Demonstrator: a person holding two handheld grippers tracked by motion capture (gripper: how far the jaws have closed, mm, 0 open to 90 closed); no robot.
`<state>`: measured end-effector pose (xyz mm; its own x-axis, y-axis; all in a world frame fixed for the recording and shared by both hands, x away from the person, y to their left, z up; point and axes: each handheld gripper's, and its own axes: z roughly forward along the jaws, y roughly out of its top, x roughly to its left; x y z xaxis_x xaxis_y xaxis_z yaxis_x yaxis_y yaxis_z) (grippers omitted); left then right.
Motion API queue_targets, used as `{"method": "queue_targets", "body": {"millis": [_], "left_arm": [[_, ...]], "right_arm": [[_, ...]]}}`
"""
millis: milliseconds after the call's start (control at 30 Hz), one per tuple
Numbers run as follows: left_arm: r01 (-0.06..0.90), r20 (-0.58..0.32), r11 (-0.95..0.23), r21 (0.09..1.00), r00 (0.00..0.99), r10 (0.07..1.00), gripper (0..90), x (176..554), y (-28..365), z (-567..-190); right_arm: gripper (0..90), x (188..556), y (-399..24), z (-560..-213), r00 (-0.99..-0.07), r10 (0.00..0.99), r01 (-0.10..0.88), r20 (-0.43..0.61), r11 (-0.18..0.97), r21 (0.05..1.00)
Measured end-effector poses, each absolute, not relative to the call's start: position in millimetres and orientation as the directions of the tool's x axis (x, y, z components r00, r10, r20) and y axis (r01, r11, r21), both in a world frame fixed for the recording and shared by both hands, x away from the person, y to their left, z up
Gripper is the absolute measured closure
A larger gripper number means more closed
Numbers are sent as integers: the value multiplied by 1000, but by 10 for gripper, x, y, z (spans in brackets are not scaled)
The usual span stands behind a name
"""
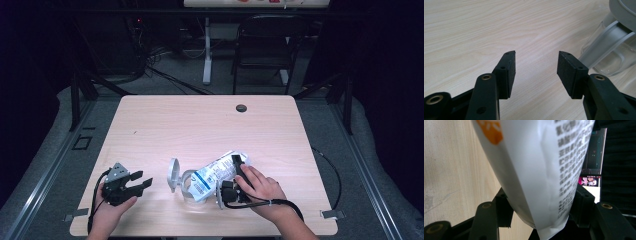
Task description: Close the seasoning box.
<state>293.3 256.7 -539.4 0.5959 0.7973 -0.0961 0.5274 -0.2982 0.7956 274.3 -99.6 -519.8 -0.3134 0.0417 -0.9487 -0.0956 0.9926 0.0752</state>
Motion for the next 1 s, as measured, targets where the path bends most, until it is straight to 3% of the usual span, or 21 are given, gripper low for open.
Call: {"method": "queue_targets", "body": {"millis": [1000], "left_arm": [[528,-94,-298,795,594,799,497,2933,2576,-5390]], "right_arm": [[458,2725,-932,-5151,-299,-23,-101,-954,995,7]]}}
